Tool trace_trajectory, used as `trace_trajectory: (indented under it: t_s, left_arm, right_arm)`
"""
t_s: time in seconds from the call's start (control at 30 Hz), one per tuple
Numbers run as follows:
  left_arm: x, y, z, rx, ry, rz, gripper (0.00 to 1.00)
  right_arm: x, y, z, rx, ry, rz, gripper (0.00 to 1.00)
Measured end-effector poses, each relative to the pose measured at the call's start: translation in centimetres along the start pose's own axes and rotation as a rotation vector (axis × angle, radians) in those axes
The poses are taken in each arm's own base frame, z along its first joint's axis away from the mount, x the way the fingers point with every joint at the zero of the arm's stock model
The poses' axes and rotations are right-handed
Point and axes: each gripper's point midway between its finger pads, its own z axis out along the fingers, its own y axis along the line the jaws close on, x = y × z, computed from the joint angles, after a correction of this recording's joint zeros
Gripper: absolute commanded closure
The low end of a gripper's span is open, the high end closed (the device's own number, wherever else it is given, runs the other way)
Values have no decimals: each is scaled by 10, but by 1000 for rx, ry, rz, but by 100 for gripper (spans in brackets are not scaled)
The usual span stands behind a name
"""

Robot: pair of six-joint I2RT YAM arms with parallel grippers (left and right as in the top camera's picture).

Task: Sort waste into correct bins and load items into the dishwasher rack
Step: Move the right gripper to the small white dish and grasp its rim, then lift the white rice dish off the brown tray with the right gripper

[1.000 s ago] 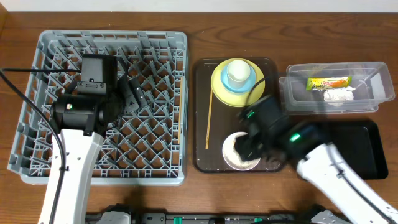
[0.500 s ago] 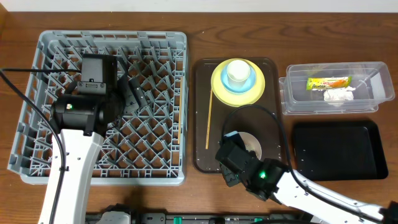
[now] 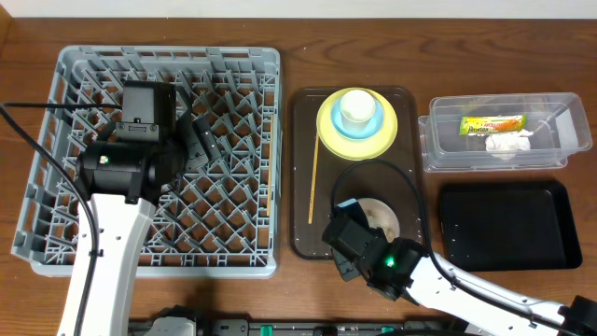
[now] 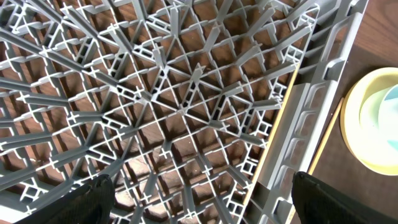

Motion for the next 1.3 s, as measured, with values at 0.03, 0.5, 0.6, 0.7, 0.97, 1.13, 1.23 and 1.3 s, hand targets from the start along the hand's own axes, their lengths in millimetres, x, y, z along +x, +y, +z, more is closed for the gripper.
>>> trace_trajectory:
  t_s: [0.03, 0.5, 0.6, 0.7, 0.97, 1.13, 1.23, 1.3]
  left_arm:
    - [0, 0, 0, 0, 0, 0, 8]
    - [0, 0, 0, 0, 0, 0, 8]
    - [0, 0, 0, 0, 0, 0, 8]
    - [0, 0, 0, 0, 0, 0, 8]
    - [0, 0, 0, 0, 0, 0, 8]
    - [0, 0, 0, 0, 0, 0, 8]
    - [0, 0, 0, 0, 0, 0, 8]
    - [0, 0, 0, 0, 0, 0, 8]
  right_arm:
    - [0, -1, 0, 5, -3, -4, 99]
    - [-35, -21, -21, 86, -52, 26, 99]
    - [-43, -21, -25, 68, -58, 39, 99]
    - [-37, -24, -21, 73, -35, 39, 85]
    - [-16, -29, 6, 108, 58, 8, 53]
    - [-16, -27, 13, 101, 62, 1, 76]
    - [-15, -25, 15, 92, 71, 2, 94]
    - [-15, -24, 16, 91, 73, 1, 99]
